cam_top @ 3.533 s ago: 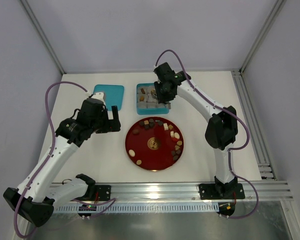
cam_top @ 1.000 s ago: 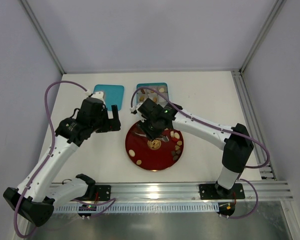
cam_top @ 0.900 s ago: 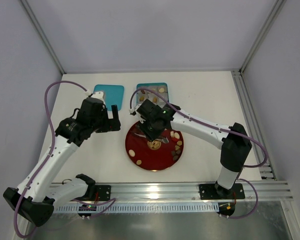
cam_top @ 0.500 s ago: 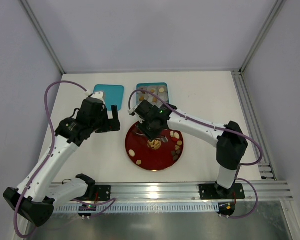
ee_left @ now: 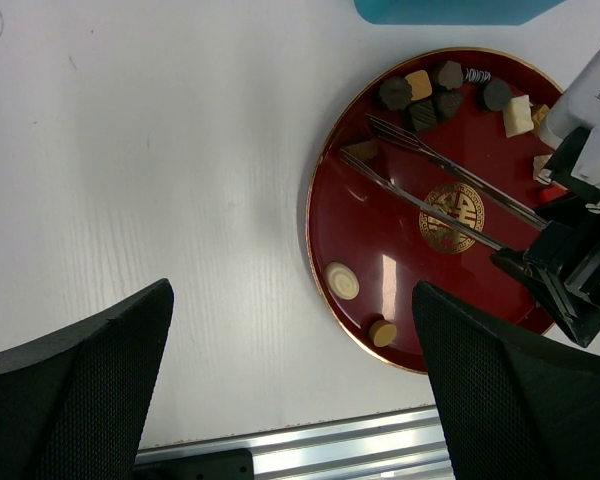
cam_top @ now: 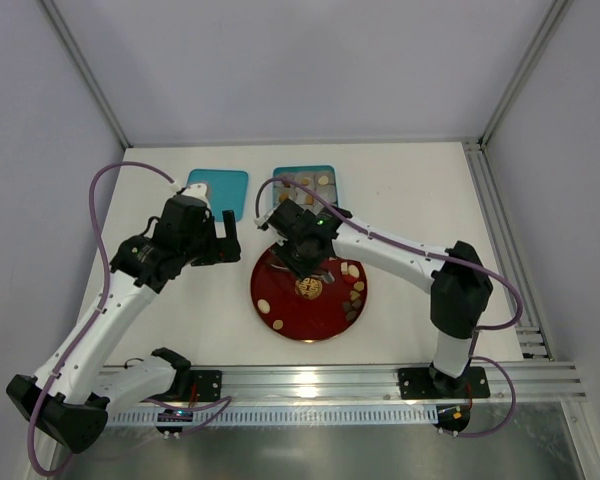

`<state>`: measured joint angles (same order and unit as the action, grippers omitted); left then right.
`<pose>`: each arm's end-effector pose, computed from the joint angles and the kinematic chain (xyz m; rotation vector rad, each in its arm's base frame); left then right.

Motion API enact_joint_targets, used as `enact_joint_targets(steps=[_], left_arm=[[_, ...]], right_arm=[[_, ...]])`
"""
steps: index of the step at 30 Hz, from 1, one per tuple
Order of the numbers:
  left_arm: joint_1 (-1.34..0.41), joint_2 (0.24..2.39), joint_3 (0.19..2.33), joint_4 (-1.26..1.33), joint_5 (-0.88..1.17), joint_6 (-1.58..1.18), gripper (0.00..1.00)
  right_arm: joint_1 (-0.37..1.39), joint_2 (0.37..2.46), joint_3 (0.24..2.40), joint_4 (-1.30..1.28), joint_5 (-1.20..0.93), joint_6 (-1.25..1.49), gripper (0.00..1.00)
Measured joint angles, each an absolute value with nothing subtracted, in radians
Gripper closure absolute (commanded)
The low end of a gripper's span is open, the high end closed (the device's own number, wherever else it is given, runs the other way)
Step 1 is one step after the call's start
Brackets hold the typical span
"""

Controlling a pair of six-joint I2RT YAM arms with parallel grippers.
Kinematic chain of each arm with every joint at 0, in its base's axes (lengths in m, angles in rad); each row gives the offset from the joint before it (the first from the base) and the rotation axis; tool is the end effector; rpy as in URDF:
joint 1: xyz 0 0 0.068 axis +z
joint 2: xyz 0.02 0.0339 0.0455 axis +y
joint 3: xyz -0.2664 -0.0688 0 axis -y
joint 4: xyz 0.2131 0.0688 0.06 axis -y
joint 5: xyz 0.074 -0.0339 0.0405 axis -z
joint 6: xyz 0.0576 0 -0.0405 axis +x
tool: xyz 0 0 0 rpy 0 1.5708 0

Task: Pack the chocolate

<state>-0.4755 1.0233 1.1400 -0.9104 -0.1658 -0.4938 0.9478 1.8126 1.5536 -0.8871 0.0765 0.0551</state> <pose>0.1624 -0.0729 0.3321 -0.1021 2.3657 -0.2774 0.2132 0.2892 0.2558 -1.1568 2.4693 0.1911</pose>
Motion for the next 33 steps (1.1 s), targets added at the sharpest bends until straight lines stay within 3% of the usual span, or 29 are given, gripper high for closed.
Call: enact_joint_targets(steps=[14,33], left_arm=[[-0.476,1.023,1.14,-0.91,-0.168,-0.493,0.0],[-0.476,1.023,1.14,-0.91,-0.168,-0.494,0.0]], right_arm=[[0.948,1.837,1.58,-0.891,0.075,0.059,0.67],[0.916,1.782,1.578,-0.913,0.021,0.117,0.7]])
